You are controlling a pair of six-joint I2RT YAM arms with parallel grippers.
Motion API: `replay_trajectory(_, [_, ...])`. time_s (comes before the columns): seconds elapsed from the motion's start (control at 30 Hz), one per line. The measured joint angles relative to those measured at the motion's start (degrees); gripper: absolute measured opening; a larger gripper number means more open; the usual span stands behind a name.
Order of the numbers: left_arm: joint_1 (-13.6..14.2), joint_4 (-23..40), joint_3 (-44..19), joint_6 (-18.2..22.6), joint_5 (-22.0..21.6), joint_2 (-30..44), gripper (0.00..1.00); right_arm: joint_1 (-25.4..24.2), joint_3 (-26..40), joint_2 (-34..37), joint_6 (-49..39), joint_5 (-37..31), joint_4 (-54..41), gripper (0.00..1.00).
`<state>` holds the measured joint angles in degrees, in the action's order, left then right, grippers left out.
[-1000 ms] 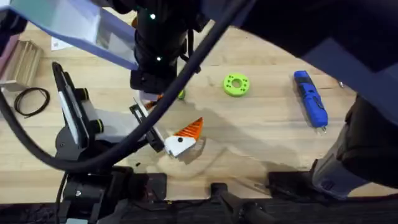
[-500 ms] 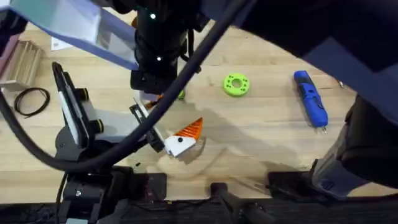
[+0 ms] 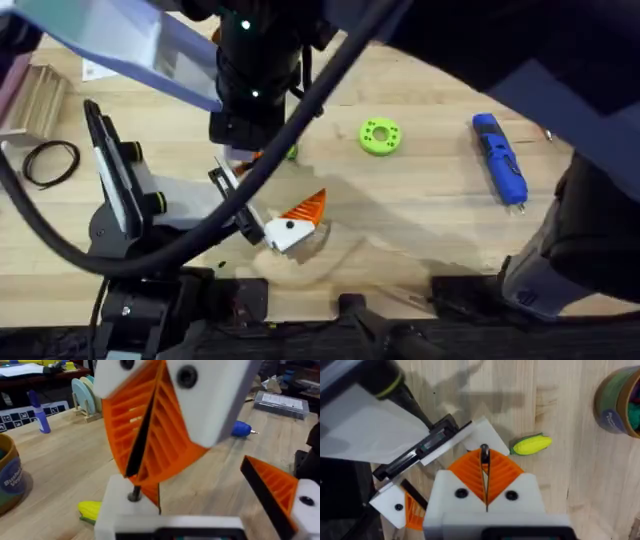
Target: Pick up the gripper from the table and insert it into the empty holder that is missing its gripper. Then pick up a screw, insert it into the mounting hole, and use the screwdriver to tighten it. Finally, clean up the table by picking up the vegetable and placing it into the bucket.
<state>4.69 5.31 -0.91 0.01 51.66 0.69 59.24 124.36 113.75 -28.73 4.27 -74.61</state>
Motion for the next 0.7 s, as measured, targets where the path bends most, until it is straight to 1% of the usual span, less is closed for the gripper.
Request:
replay_trajectory(0.17, [0.0,0.01,0.02,0.0,0.0,0.0,0.986,0.0,0.07,0.21,0.0,0.02,-0.04,0.006])
replay_trajectory(0.37, [0.0,0.05,0.02,-0.19,0.04,0.0,0.986,0.0,0.22,2.26,0.0,0.04,0.04,0.006])
replay_trajectory(0.7, [0.0,0.04,0.02,-0.46,0.04,0.0,0.986,0.0,0.37,2.36,0.0,0.04,0.02,0.006])
